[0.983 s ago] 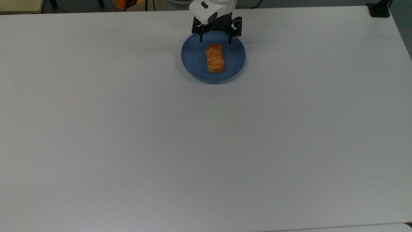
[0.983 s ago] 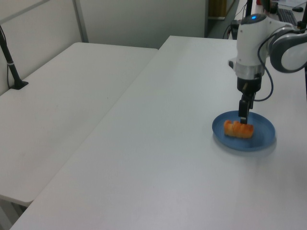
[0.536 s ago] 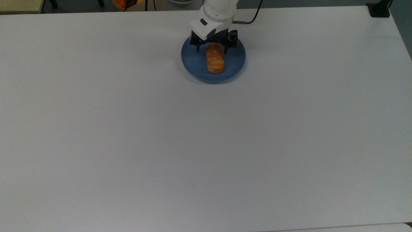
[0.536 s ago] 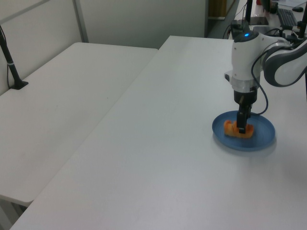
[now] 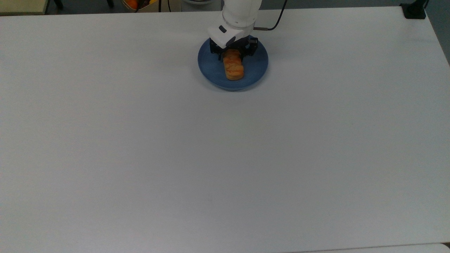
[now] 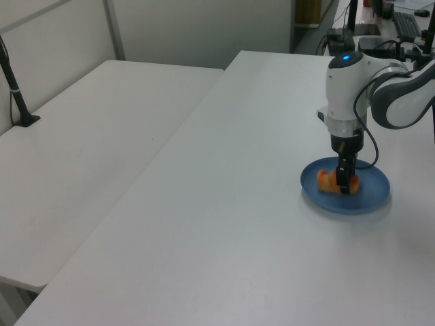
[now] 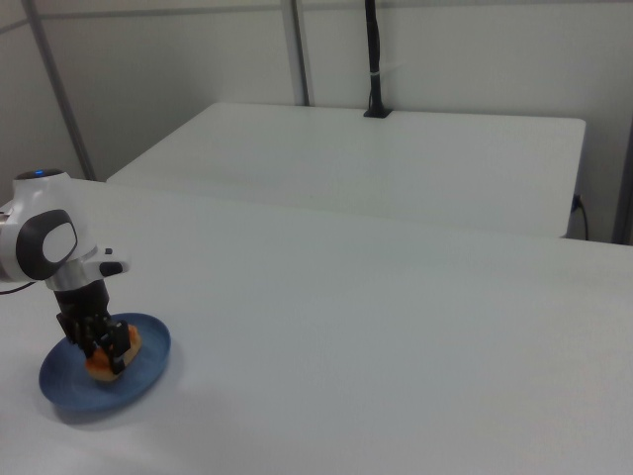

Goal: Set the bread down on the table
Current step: 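Lower the open gripper over the orange bread roll on the plate, then close the gripper on the bread roll and lift it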

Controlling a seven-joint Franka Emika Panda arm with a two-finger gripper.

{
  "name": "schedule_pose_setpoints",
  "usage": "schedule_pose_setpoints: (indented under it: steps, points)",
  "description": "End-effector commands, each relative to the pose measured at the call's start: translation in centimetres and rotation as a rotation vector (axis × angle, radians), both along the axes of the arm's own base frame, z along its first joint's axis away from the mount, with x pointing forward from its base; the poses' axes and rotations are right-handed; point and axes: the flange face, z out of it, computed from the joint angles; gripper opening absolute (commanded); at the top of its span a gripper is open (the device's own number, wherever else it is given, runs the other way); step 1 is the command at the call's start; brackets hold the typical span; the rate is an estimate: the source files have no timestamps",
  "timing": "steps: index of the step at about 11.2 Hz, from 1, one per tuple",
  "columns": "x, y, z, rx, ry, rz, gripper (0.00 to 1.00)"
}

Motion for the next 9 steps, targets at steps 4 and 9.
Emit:
schedule_pose_setpoints:
  steps: [4, 9]
  points:
    - [-0.3, 0.5, 1.6, -0.012, -0.026, 0.000, 0.41]
    - [0.0, -1.3, 6.9, -0.056, 0.007, -0.014, 0.40]
